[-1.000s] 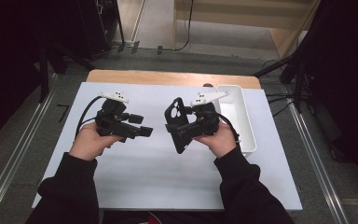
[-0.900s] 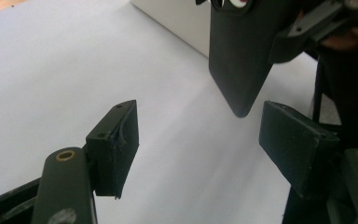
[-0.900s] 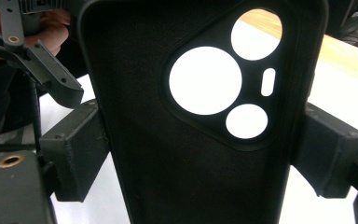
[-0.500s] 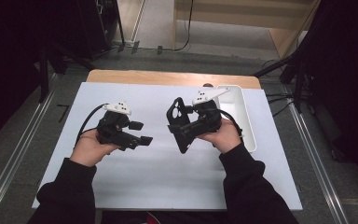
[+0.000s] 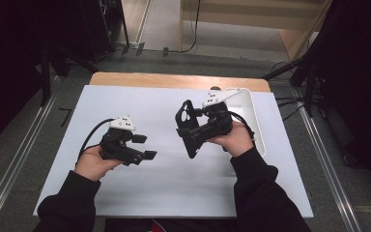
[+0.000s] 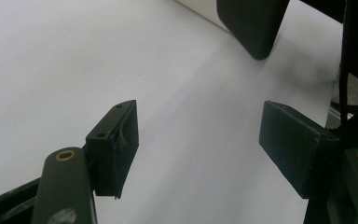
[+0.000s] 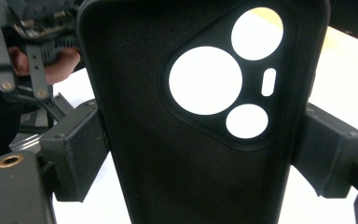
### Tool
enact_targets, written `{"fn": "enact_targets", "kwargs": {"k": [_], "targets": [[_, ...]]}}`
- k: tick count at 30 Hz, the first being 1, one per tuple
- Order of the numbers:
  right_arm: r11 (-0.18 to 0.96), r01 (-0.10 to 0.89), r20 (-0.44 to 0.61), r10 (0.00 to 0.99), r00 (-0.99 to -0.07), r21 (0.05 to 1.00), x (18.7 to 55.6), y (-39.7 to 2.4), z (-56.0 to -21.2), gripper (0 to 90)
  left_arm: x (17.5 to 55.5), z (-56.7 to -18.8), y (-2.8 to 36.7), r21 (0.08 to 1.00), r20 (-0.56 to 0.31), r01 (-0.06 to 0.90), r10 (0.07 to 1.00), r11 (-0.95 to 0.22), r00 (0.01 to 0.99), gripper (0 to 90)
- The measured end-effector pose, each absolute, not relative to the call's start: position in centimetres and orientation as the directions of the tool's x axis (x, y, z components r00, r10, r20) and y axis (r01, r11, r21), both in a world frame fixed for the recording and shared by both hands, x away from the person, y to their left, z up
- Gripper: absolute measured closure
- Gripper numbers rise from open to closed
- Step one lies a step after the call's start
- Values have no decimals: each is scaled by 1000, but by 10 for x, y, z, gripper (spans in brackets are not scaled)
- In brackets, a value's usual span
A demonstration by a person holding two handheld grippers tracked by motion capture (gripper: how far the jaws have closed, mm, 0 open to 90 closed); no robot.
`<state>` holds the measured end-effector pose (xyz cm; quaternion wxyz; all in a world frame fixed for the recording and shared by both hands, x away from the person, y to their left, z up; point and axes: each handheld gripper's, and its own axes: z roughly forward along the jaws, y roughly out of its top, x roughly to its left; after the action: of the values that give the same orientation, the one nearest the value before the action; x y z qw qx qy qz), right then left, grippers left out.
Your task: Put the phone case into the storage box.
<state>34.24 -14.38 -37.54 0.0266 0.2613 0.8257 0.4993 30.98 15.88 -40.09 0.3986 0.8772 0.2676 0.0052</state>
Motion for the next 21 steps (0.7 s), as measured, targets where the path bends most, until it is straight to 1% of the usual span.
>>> {"fn": "enact_targets", "kwargs": {"k": [6, 7, 8, 18, 21], "targets": [[360, 412, 222, 463, -858, 837, 342, -146, -374, 114, 304, -415, 165, 700, -224, 485, 484, -524, 846, 282], [360, 410, 222, 461, -859, 838, 342, -147, -374, 115, 303, -418, 166, 702, -229, 490, 488, -517, 842, 279], [358, 410, 222, 463, -858, 839, 342, -147, -374, 114, 303, -419, 167, 700, -233, 492, 485, -517, 843, 257], [353, 422, 227, 476, -849, 835, 343, -150, -372, 114, 296, -435, 179, 696, -230, 511, 517, -504, 824, 255], [331, 438, 246, 486, -838, 836, 343, -154, -371, 114, 295, -439, 182, 693, -239, 517, 516, -503, 823, 255]]}}
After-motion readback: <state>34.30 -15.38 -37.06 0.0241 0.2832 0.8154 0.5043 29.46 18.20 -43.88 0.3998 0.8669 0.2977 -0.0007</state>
